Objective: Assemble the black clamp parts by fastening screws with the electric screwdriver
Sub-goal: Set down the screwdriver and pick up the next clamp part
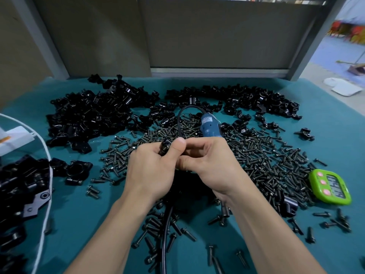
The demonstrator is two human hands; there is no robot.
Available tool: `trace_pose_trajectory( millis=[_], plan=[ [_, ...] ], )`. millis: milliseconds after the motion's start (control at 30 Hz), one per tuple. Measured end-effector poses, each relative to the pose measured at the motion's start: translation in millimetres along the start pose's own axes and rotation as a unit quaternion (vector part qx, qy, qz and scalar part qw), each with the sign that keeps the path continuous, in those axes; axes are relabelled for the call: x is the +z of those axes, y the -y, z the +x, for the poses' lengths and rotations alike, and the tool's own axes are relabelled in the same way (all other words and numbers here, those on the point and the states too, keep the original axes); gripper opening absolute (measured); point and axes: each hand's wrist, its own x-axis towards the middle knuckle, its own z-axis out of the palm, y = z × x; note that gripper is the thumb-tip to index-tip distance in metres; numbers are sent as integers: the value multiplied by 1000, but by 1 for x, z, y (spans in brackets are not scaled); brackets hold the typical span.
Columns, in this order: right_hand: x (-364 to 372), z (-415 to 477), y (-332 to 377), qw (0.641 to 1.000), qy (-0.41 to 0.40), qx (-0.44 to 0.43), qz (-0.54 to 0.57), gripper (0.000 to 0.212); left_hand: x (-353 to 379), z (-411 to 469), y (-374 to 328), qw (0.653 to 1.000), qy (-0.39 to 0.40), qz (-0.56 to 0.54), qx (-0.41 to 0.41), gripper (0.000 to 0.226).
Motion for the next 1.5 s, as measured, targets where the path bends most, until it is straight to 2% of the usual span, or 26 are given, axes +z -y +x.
trace_pose_trajectory(
  millis=[67,133,200,267,367,467,600,633,700,733,767,833,900,967,1100,1267,1367,1433,1500],
  plan=[
    [-2,0,1,1000,1,7,-18,23,-1,3,1,999,22,-46,-8,74],
    [-2,0,3,999,-11,11,-46,25,0,4,2,996,37,-81,-11,77],
    [-1,0,5,997,-40,5,-61,25,3,0,2,995,23,-98,-3,80],
    [-2,1,7,994,-84,3,-72,24,7,-4,1,995,6,-93,24,58],
    [-8,1,12,987,-118,11,-106,18,13,-5,-2,986,54,-154,41,27],
    [-14,-1,16,982,-124,29,-141,21,17,-6,-2,963,89,-254,17,31],
    [-30,-3,26,985,-57,27,-159,32,20,-7,2,967,82,-242,-1,41],
    [-41,-3,27,985,-75,21,-157,29,20,-7,3,967,77,-242,-11,38],
    [-69,-1,25,955,-195,33,-221,24,20,-5,5,967,63,-243,-35,29],
    [-83,-1,22,923,-250,58,-288,28,20,-5,6,967,53,-243,-46,26],
    [-94,-1,17,891,-268,93,-354,33,20,-4,7,967,44,-244,-55,24],
    [-103,2,6,855,-237,148,-437,38,19,-3,9,969,41,-235,-59,31],
    [-99,4,-2,849,-189,166,-464,34,19,-3,10,977,54,-198,-64,37],
    [-94,7,-5,845,-165,155,-485,30,21,-2,11,981,69,-167,-65,26],
    [-96,10,-7,847,-165,163,-478,29,25,-3,10,983,71,-152,-70,12],
    [-93,10,-10,836,-132,176,-502,18,25,-2,7,982,55,-163,-84,20],
    [-92,10,-13,827,-161,161,-515,18,25,-1,8,981,51,-166,-88,25],
    [-92,10,-12,852,-224,137,-454,21,25,-1,8,979,53,-172,-91,26],
    [-92,9,-7,901,-284,109,-310,21,25,-1,8,978,55,-180,-90,27]
  ],
)
